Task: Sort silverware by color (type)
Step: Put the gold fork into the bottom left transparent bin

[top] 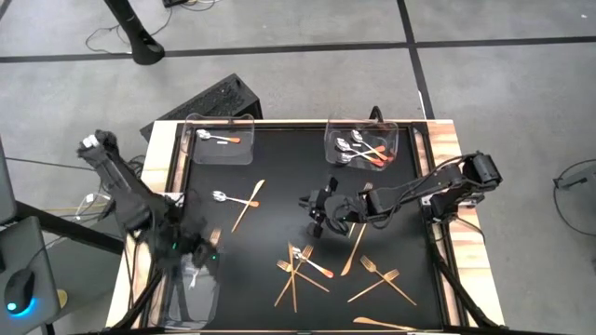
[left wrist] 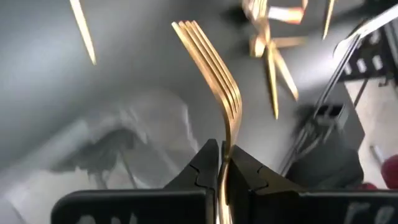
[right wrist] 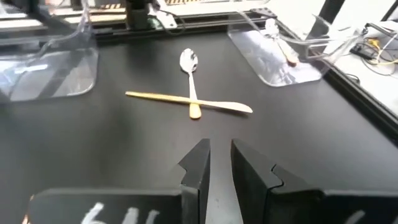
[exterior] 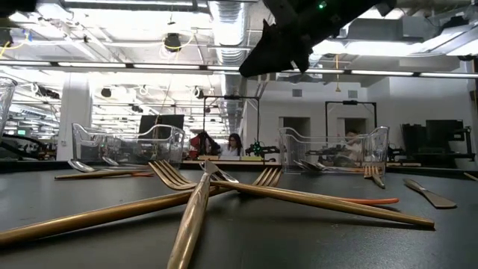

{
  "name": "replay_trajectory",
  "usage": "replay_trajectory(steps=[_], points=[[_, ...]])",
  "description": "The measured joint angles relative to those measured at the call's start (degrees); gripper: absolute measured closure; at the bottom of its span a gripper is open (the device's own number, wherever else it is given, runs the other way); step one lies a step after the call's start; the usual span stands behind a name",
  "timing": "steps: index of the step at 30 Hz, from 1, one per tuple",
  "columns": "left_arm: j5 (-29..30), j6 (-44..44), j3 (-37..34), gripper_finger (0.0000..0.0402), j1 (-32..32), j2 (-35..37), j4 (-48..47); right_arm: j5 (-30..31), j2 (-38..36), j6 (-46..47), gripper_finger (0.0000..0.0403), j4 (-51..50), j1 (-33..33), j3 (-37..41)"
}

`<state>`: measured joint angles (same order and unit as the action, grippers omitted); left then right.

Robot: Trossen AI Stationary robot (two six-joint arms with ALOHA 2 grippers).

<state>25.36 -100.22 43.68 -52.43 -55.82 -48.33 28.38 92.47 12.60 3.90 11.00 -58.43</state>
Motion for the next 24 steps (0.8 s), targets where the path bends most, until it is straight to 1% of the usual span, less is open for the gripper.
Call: replay_trajectory(steps=[2, 5, 9, 11, 15, 18, 24], points=[[0.5, -7.2, 0.0, 0.0401, -4.9, -3.2, 0.0, 0.0, 0.0, 0.0, 0.0315, -0.5, 0.0, 0.0], [-0.3, -15.4, 0.0, 0.0401, -9.8, -7.7, -0.6, 0.0, 0.0, 0.0, 0.0315, -0.4, -0.1, 0.0], [-4.2, -22.8, 0.0, 0.0401, -12.4, -12.1, -2.6, 0.0, 0.0, 0.2, 0.0315, 0.0, -0.1, 0.0], [-5.5, -23.6, 0.0, 0.0400, -12.7, -13.6, -3.4, 0.0, 0.0, 0.5, 0.0315, 0.0, -0.1, 0.0], [-5.9, -23.6, 0.0, 0.0385, -12.7, -14.6, -4.7, 0.0, 0.0, 0.5, 0.0315, -0.1, -0.2, 0.0], [-5.9, -23.6, 0.0, 0.0363, -12.7, -14.6, -6.2, 0.0, 0.0, 0.5, 0.0315, -0.5, -0.2, 0.0], [-8.7, -24.2, 0.0, 0.0306, -12.5, -14.5, -8.1, -1.9, 0.0, 0.5, 0.0315, -1.1, -0.1, 0.0]])
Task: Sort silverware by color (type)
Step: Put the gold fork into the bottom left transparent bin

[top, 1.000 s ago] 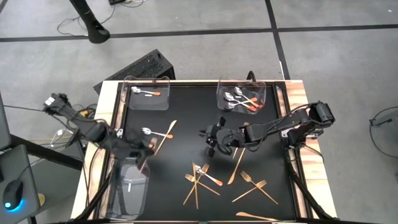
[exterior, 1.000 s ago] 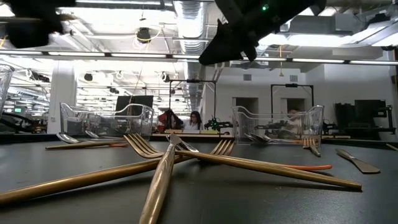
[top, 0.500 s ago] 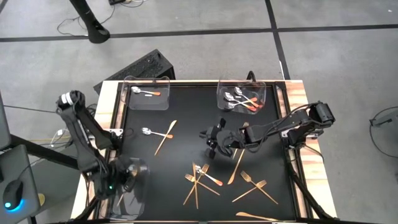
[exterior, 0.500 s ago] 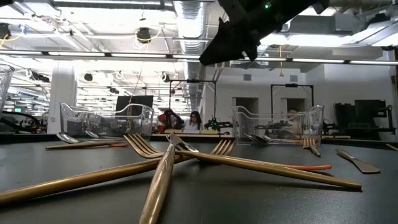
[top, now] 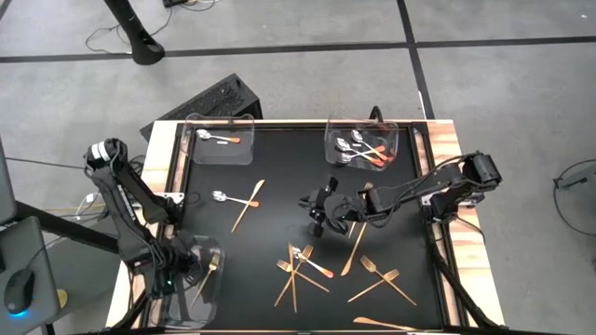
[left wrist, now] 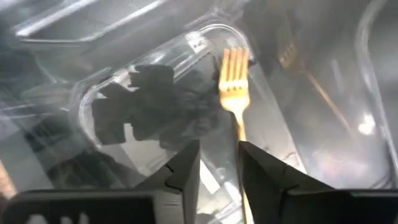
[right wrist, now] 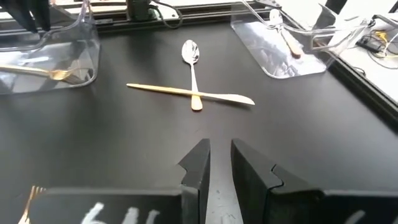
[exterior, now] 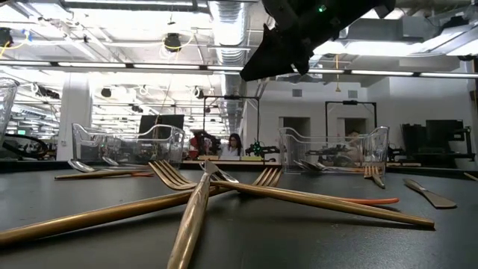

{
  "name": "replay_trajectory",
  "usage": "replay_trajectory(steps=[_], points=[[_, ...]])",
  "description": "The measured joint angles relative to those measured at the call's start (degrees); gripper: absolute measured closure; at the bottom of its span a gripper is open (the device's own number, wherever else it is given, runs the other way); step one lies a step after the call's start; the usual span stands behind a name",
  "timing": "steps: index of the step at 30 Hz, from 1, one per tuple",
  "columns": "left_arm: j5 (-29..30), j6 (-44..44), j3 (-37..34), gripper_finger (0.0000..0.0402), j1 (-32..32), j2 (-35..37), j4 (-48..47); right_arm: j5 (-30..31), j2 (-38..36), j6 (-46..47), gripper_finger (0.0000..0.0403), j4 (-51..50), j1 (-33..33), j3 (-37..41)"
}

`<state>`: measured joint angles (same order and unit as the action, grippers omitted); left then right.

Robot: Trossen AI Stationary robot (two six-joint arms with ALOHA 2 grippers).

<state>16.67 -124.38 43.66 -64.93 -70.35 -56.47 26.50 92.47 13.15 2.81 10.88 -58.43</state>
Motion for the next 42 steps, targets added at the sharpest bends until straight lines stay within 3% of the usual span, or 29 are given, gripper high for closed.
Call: replay_trajectory(steps=[5, 9, 13, 17, 22, 30, 35, 42], points=[[-0.4, -0.4, 1.4, 0.0279, 0.0, 0.8, -2.0, -0.1, -0.5, -0.1, 0.0315, -0.3, 1.8, 0.0], [0.6, -0.4, 7.2, 0.0276, 0.0, 1.0, -10.4, 0.5, -2.5, -1.0, 0.0315, -2.0, 3.7, 0.0], [8.1, 2.2, 12.5, 0.0275, 0.6, 1.0, -19.1, 0.6, -6.5, -1.0, 0.0315, -8.2, 5.2, 0.0], [15.7, 9.9, 13.5, 0.0275, 4.5, 1.0, -19.9, 1.8, -10.5, 3.1, 0.0315, -18.0, 6.7, 0.0], [21.1, 23.1, 10.8, 0.0276, 12.2, 0.9, -11.8, 2.2, -13.8, 11.2, 0.0315, -32.5, 8.6, 0.0], [26.1, 52.8, 5.2, 0.0276, 23.5, 0.9, 13.1, 1.9, -14.3, 34.1, 0.0315, -58.2, 10.6, 0.6], [28.3, 63.8, 2.2, 0.0276, 29.2, 0.9, 24.0, 1.9, -13.7, 44.7, 0.0315, -65.4, 8.9, 5.5], [34.4, 69.0, 1.9, 0.0275, 34.1, 0.9, 25.0, -2.5, -13.7, 53.0, 0.0315, -63.8, 4.0, 16.3]])
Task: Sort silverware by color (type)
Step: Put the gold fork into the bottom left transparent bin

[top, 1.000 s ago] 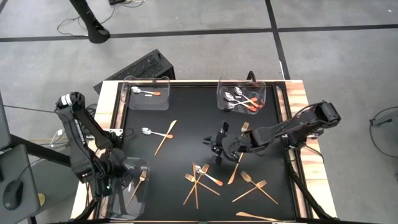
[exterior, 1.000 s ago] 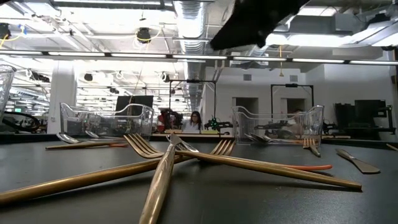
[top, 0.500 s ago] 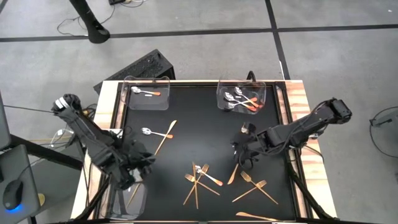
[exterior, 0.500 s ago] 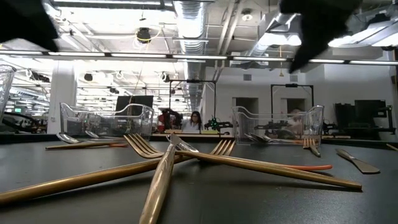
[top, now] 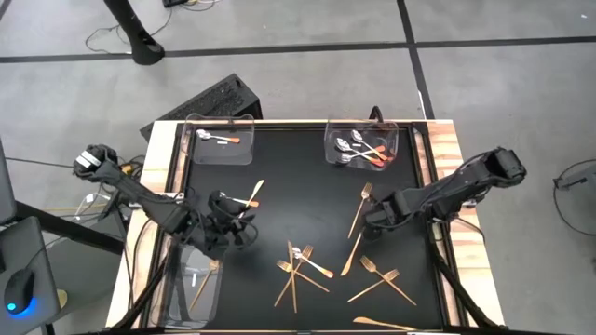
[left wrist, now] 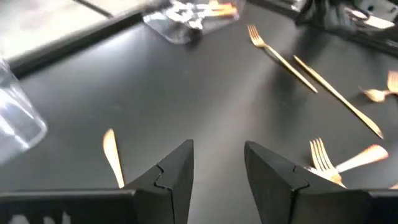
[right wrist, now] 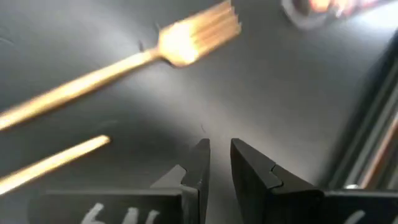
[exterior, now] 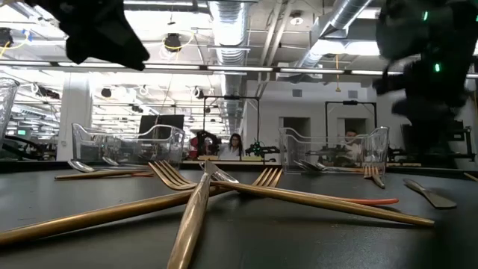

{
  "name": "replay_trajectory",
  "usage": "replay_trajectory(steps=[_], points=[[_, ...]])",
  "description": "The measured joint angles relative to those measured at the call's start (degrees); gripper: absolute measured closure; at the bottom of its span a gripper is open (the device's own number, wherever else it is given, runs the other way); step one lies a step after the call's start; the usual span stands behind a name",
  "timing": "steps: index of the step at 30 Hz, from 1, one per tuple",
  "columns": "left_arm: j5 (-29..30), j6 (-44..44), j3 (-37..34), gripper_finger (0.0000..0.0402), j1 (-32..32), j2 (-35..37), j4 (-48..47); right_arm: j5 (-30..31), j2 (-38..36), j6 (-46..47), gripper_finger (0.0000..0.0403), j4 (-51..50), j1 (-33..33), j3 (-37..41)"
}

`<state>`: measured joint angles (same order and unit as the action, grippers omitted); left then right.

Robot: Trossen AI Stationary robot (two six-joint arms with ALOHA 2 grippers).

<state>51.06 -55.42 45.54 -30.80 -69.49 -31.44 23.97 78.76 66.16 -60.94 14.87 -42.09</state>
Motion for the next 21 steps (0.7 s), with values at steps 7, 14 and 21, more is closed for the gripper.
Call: replay_trajectory(steps=[7, 14, 21], points=[[9.2, 3.8, 0.0, 0.0275, 1.9, -3.3, 7.3, -7.9, 0.0, -1.5, 0.0315, 7.4, -1.4, 3.9], [5.1, 6.7, 0.0, 0.0275, 4.6, -12.5, 14.7, -24.3, -0.3, -1.3, 0.0315, 11.6, 3.5, 3.9], [3.2, 3.1, 0.0, 0.0275, 6.0, -18.4, 15.4, -28.4, 0.6, 3.7, 0.0315, 26.0, 14.4, 3.9]])
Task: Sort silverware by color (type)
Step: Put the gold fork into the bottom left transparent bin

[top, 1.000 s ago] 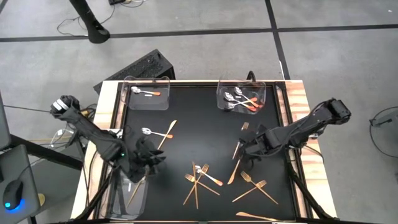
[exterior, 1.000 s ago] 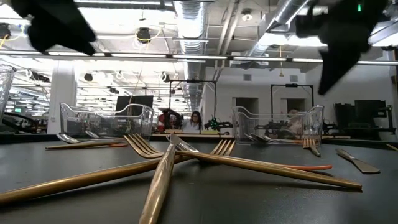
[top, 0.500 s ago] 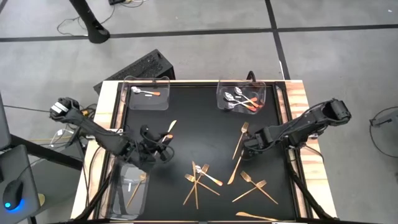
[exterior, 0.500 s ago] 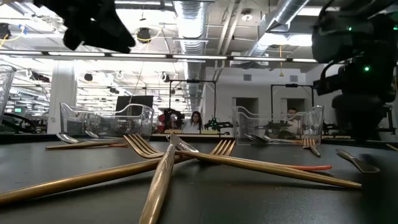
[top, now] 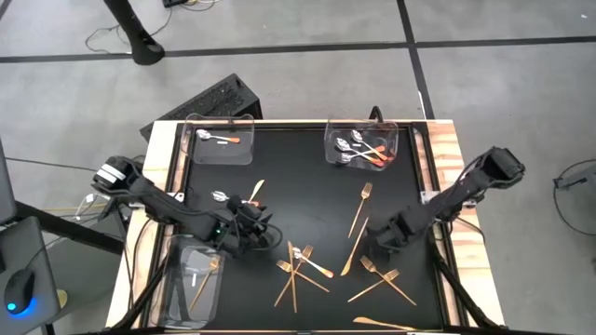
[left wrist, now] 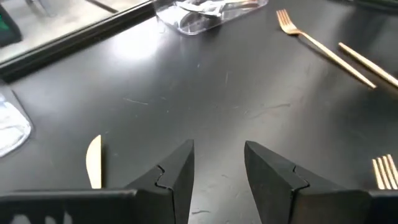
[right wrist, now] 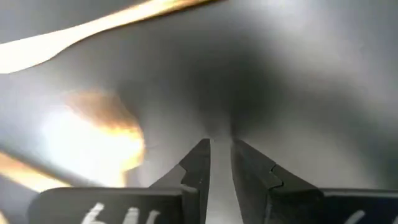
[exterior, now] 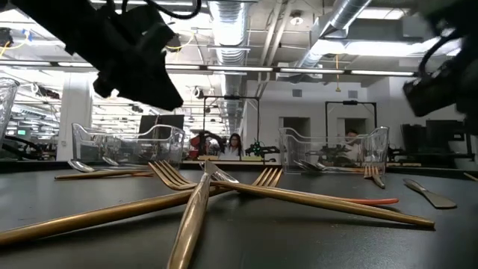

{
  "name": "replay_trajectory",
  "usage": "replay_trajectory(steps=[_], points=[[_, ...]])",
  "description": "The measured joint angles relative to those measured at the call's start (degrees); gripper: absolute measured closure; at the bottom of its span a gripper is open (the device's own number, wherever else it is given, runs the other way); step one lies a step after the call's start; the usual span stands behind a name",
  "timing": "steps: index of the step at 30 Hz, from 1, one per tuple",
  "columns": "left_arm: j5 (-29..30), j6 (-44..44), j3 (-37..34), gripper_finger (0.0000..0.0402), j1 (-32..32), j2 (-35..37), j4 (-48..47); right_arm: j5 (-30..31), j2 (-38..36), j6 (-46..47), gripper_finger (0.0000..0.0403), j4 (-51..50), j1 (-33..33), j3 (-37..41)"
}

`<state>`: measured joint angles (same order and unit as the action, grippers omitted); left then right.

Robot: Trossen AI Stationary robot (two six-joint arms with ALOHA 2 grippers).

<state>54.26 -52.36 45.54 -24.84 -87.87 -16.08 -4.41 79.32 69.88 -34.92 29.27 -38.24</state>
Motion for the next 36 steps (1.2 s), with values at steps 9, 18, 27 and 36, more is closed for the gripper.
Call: replay_trajectory(steps=[9, 18, 27, 36], points=[[0.1, 1.8, 0.0, 0.0275, 0.8, -0.3, 2.3, 2.9, 2.8, 4.0, 0.0264, 6.3, 10.1, -3.5], [-1.7, 3.9, 0.0, 0.0275, 2.5, -0.2, 4.5, 3.6, 10.1, 5.7, 0.0157, 7.0, 11.4, -5.0], [-4.1, 3.9, 0.0, 0.0275, 3.3, -0.2, 4.6, 4.7, 11.7, 9.5, 0.0289, 2.2, 11.8, -7.4], [-4.5, 3.9, 0.0, 0.0275, 3.3, -0.2, 4.7, 8.7, 10.8, 12.8, 0.0386, -3.1, 12.0, -7.9]])
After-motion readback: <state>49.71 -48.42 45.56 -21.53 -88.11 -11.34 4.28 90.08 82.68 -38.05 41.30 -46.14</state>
